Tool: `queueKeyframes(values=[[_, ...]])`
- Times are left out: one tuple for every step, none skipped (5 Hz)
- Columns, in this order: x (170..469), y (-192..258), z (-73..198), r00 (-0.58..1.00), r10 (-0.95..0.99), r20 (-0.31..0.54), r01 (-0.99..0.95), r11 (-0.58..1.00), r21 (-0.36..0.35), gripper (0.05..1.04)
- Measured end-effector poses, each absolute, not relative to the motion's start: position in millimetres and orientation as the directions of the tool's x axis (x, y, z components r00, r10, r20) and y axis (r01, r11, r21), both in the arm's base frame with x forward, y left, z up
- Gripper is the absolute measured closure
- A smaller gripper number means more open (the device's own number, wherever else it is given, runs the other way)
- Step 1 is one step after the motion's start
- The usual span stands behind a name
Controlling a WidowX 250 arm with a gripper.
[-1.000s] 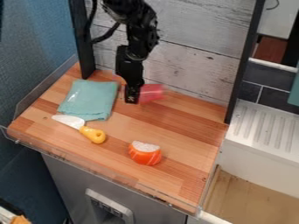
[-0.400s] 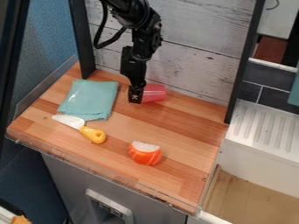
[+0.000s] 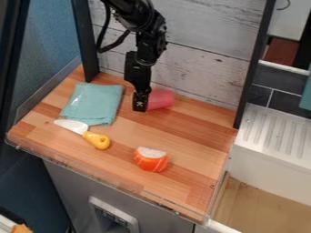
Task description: Move the red cup from the buttom left of the table to the top middle of the table
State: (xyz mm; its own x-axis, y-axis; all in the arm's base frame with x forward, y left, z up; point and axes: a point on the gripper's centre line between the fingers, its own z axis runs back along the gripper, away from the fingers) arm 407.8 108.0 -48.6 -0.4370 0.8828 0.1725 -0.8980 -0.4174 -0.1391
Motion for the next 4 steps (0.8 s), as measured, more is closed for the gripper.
queueKeyframes(values=[[408.2,116.1,-27.7,-0.467,0.873,0.143,-0.88,-0.443,-0.169,0.083],[406.2,118.6,-3.0,-0.481,0.871,0.101,-0.867,-0.455,-0.204,0.083],[397.6,125.5,23.2,-0.505,0.861,0.057,-0.844,-0.478,-0.244,0.083],[386.1,131.7,34.6,-0.501,0.865,0.039,-0.841,-0.476,-0.256,0.083]])
